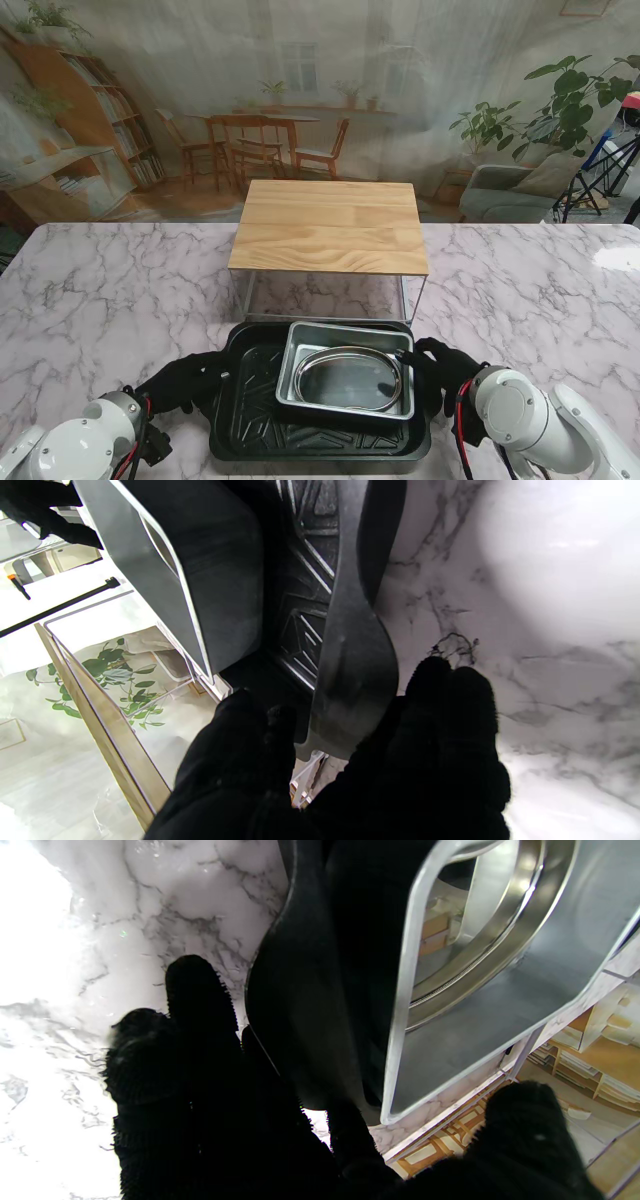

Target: Stack the baking trays onto the shelf

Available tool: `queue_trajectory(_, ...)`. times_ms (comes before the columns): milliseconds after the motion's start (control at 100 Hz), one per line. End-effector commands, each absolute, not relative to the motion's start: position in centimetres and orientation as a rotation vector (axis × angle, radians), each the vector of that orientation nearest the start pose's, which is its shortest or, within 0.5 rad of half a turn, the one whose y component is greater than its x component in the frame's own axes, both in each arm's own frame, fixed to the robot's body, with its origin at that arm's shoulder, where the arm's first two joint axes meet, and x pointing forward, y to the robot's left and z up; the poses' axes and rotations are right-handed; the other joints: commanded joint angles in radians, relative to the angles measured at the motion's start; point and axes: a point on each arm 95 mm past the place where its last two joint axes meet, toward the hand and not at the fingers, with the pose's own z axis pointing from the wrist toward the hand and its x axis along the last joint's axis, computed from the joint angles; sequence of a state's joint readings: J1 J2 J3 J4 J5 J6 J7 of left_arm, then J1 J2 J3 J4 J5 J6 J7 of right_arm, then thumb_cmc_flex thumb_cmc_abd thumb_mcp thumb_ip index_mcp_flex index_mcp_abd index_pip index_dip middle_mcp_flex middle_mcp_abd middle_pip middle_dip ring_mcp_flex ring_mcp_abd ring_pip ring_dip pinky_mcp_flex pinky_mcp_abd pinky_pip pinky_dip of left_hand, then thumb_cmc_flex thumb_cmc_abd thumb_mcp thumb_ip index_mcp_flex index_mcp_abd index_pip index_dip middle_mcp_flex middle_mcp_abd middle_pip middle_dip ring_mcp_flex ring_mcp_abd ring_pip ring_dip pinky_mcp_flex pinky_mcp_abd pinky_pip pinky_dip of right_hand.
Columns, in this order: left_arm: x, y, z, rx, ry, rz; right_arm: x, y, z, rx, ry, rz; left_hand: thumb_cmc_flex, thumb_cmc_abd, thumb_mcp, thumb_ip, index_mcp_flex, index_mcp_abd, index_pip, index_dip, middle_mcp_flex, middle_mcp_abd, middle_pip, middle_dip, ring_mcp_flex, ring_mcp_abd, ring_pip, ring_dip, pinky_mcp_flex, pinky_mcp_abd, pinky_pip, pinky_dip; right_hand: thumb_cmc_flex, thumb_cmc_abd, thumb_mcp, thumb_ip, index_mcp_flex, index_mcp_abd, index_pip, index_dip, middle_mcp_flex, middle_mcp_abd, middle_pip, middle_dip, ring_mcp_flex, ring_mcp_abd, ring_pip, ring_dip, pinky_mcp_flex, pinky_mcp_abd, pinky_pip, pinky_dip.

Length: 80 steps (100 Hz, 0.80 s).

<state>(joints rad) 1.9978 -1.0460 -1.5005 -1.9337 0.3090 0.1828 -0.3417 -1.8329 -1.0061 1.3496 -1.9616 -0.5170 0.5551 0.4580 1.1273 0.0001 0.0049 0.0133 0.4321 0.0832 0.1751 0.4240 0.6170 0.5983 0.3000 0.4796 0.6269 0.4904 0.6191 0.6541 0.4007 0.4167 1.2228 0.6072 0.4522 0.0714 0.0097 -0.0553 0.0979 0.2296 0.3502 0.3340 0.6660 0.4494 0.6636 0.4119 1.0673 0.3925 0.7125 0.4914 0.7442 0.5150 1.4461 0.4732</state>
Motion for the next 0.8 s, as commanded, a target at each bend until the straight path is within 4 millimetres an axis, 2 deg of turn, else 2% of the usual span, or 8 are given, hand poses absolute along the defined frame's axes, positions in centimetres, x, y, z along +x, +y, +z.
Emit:
queue_trajectory(0, 28.25, 3.09, -34.43, -2.295, 1.345, -1.540, 31.10, -1.32, -33.16, -2.638, -1.651, -1.329, 0.004, 0.018, -0.012, 0.022, -0.012, -0.004, 0.004, -0.009, 0.047, -0.206, 0.049, -0.011, -0.005, 0.045, -0.001, -0.002, 0.012, -0.051, -0.008, -0.016, 0.029, -0.018, -0.009, 0.025, 0.044, -0.192, 0.106, 0.004, 0.016, -0.110, 0.054, 0.005, 0.044, 0.056, 0.066, 0.015, 0.028, 0.028, 0.047, -0.010)
queue_trajectory(160, 28.28, 3.12, -34.33, -2.298, 1.319, -1.586, 31.09, -1.33, -33.14, -2.631, -1.637, -1.333, -0.013, 0.028, -0.016, 0.019, -0.037, -0.011, -0.006, -0.020, -0.007, -0.232, 0.038, -0.014, -0.044, 0.021, -0.024, -0.011, -0.026, -0.077, -0.036, -0.028, 0.034, -0.019, -0.009, 0.026, 0.051, -0.190, 0.112, 0.005, 0.012, -0.110, 0.055, 0.005, 0.039, 0.054, 0.065, 0.014, 0.023, 0.025, 0.046, -0.013)
queue_trajectory(310, 28.24, 3.03, -34.39, -2.338, 1.268, -1.629, 31.05, -1.34, -33.12, -2.634, -1.625, -1.337, -0.003, 0.026, -0.011, 0.021, -0.023, 0.006, 0.013, -0.014, -0.043, -0.245, 0.034, -0.017, -0.078, 0.000, -0.052, -0.025, -0.064, -0.104, -0.072, -0.042, 0.043, -0.024, -0.007, 0.027, 0.082, -0.173, 0.130, 0.013, 0.007, -0.110, 0.058, 0.008, 0.030, 0.053, 0.061, 0.013, 0.012, 0.021, 0.043, -0.016)
queue_trajectory(530, 28.19, 2.75, -34.62, -2.381, 1.171, -1.702, 31.03, -1.22, -32.94, -2.623, -1.548, -1.356, 0.046, -0.006, 0.013, 0.032, 0.006, 0.058, 0.073, 0.066, -0.037, -0.279, 0.038, -0.031, -0.087, -0.028, -0.070, -0.042, -0.076, -0.128, -0.101, -0.055, 0.124, -0.062, 0.046, 0.040, 0.133, -0.135, 0.191, 0.064, 0.000, -0.112, 0.097, 0.033, 0.010, 0.042, 0.049, 0.007, -0.008, 0.013, 0.030, -0.022)
queue_trajectory(580, 28.18, 2.67, -34.63, -2.383, 1.156, -1.716, 31.02, -1.21, -32.88, -2.617, -1.531, -1.357, 0.065, -0.015, 0.021, 0.032, 0.013, 0.071, 0.081, 0.076, -0.035, -0.281, 0.042, -0.031, -0.086, -0.035, -0.072, -0.044, -0.076, -0.133, -0.105, -0.057, 0.142, -0.073, 0.080, 0.042, 0.137, -0.134, 0.202, 0.078, 0.001, -0.113, 0.117, 0.047, 0.012, 0.038, 0.051, 0.007, -0.009, 0.011, 0.029, -0.023)
queue_trajectory(600, 28.18, 2.65, -34.63, -2.383, 1.153, -1.720, 31.02, -1.19, -32.86, -2.615, -1.524, -1.359, 0.086, -0.022, 0.029, 0.029, 0.018, 0.076, 0.093, 0.089, -0.031, -0.283, 0.049, -0.031, -0.081, -0.040, -0.074, -0.048, -0.075, -0.135, -0.108, -0.059, 0.083, -0.108, 0.219, 0.028, 0.141, -0.134, 0.205, 0.096, 0.006, -0.115, 0.129, 0.074, 0.013, 0.034, 0.054, 0.006, -0.008, 0.005, 0.031, -0.024)
queue_trajectory(650, 28.19, 2.60, -34.64, -2.385, 1.149, -1.731, 31.03, -1.17, -32.84, -2.611, -1.514, -1.362, 0.138, -0.037, 0.051, 0.028, 0.030, 0.083, 0.107, 0.103, -0.026, -0.288, 0.058, -0.033, -0.074, -0.050, -0.077, -0.054, -0.069, -0.148, -0.114, -0.064, 0.049, -0.136, 0.342, 0.014, 0.145, -0.134, 0.212, 0.099, 0.007, -0.116, 0.157, 0.095, 0.018, 0.029, 0.062, 0.006, 0.000, -0.003, 0.037, -0.025)
queue_trajectory(790, 28.30, 2.46, -34.70, -2.381, 1.142, -1.756, 31.07, -1.08, -32.79, -2.611, -1.492, -1.385, 0.163, -0.083, 0.186, 0.047, 0.050, 0.129, 0.133, 0.113, -0.011, -0.301, 0.080, -0.032, -0.046, -0.074, -0.079, -0.067, -0.043, -0.167, -0.124, -0.075, 0.101, -0.160, 0.411, 0.013, 0.157, -0.134, 0.229, 0.102, 0.003, -0.127, 0.171, 0.103, 0.034, 0.018, 0.076, 0.009, 0.020, -0.008, 0.048, -0.024)
